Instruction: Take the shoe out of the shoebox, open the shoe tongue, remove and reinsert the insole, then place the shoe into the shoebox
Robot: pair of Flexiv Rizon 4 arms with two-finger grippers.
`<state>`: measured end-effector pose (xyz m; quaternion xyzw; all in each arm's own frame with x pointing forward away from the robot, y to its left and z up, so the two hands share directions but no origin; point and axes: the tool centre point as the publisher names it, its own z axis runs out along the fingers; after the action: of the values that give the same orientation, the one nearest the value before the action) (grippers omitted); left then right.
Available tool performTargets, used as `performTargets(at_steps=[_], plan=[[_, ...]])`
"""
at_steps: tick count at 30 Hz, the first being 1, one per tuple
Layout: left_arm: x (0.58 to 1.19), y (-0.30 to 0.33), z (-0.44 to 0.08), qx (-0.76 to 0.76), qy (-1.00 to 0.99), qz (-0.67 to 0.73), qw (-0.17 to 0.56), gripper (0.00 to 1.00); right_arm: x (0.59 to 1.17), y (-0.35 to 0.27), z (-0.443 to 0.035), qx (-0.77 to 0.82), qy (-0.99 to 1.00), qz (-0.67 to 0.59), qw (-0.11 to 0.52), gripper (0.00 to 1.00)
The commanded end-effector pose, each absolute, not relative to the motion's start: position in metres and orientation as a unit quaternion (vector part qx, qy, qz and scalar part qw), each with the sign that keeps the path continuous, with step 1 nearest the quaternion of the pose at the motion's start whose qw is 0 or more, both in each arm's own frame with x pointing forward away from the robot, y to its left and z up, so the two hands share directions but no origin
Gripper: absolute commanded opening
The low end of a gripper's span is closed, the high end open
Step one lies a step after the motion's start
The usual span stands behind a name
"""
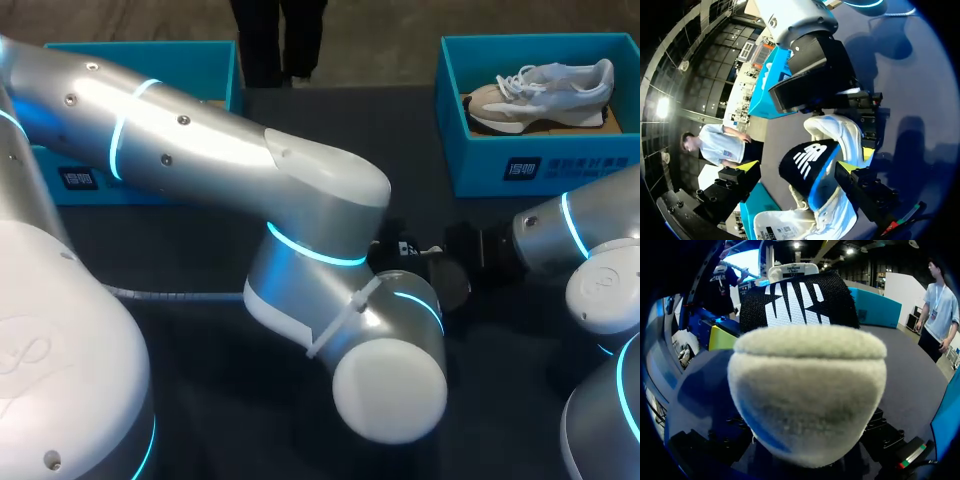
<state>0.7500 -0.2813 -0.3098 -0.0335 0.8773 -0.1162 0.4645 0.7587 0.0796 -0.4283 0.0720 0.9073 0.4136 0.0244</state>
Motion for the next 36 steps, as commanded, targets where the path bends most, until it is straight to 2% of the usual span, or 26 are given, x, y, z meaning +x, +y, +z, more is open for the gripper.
performTargets(at_steps=[1, 5, 6, 8, 10, 15, 20, 21, 29, 36], plan=[[0.751, -0.281, -0.307, -0.033, 0.876, -0.116, 0.468, 0.99, 0.761, 0.08, -0.433, 0.072, 0.908, 0.412, 0.025, 0.0], [0.756, -0.276, -0.309, -0.029, 0.876, -0.114, 0.468, 0.97, 0.761, 0.08, -0.433, 0.072, 0.908, 0.412, 0.025, 0.0], [0.757, -0.275, -0.31, -0.029, 0.876, -0.114, 0.468, 0.94, 0.761, 0.08, -0.433, 0.072, 0.908, 0.412, 0.025, 0.0], [0.759, -0.274, -0.311, -0.027, 0.876, -0.114, 0.467, 0.81, 0.761, 0.08, -0.433, 0.072, 0.908, 0.412, 0.025, 0.0], [0.761, -0.273, -0.312, -0.025, 0.876, -0.113, 0.467, 0.76, 0.761, 0.08, -0.433, 0.072, 0.908, 0.412, 0.025, 0.0], [0.765, -0.271, -0.313, -0.023, 0.875, -0.112, 0.471, 0.69, 0.761, 0.08, -0.433, 0.072, 0.908, 0.412, 0.025, 0.0], [0.762, -0.269, -0.312, -0.022, 0.874, -0.114, 0.472, 0.53, 0.761, 0.08, -0.433, 0.072, 0.908, 0.412, 0.025, 0.0], [0.76, -0.269, -0.312, -0.022, 0.873, -0.116, 0.473, 0.47, 0.761, 0.08, -0.433, 0.072, 0.908, 0.412, 0.025, 0.0], [0.751, -0.269, -0.315, -0.014, 0.873, -0.116, 0.473, 0.47, 0.761, 0.08, -0.433, 0.072, 0.908, 0.412, 0.025, 0.0], [0.752, -0.268, -0.32, -0.012, 0.876, -0.114, 0.468, 0.38, 0.761, 0.08, -0.433, 0.072, 0.908, 0.412, 0.025, 0.0]])
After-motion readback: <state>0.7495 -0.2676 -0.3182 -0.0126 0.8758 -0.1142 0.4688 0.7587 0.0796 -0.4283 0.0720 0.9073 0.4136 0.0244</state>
